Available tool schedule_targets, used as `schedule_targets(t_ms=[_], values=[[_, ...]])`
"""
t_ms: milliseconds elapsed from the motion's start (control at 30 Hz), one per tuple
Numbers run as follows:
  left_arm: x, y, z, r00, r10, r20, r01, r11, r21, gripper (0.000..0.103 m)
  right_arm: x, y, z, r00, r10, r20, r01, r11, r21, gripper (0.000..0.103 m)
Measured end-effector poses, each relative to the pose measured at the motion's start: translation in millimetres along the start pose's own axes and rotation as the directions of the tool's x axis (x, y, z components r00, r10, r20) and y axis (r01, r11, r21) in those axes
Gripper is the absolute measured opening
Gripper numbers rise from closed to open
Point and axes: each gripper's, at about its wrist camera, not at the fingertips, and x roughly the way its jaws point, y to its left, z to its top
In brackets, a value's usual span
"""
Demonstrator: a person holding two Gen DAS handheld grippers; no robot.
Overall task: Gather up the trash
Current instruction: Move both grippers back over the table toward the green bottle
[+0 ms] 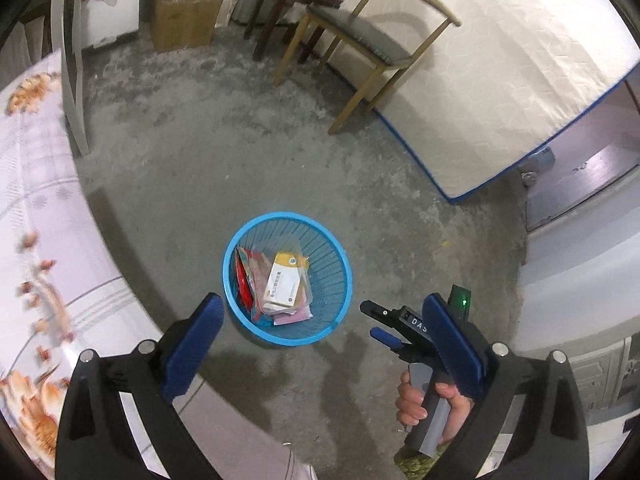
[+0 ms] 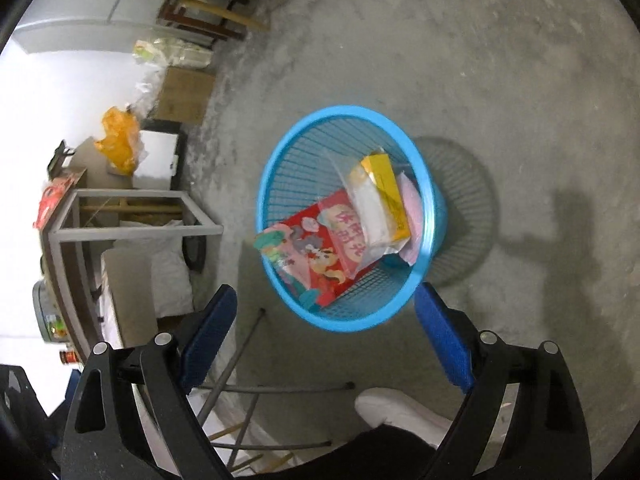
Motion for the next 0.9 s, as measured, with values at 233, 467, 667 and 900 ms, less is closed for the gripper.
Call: schedule_targets(t_ms=[233, 467, 667, 900], values=[[-79, 4, -49, 0.996, 0.009, 0.088, -0.013, 0.999, 0.047, 0.097, -47, 37, -30, 0.998, 0.048, 0.038, -0.041, 0.987, -0.153, 0.086], [-150, 32, -117, 0.979, 0.089, 0.182, -0.096, 0.995, 0.032, 0.097, -75, 100, -67, 0.997, 0.082, -0.003, -0.078, 0.944, -0.320, 0.086], [-213, 63, -189, 0.943, 0.177, 0.282, -0.175, 0.984, -0.034, 0.097, -73, 171, -105, 0.989, 0.122, -0.089, -0.149, 0.876, -0.458, 0.086], [-274, 104, -271, 0.883, 0.308, 0.356, -0.258, 0.949, -0.181, 0.097, -40, 245, -180, 0.959, 0.111, -0.260, -0.249, 0.767, -0.591, 0.086]])
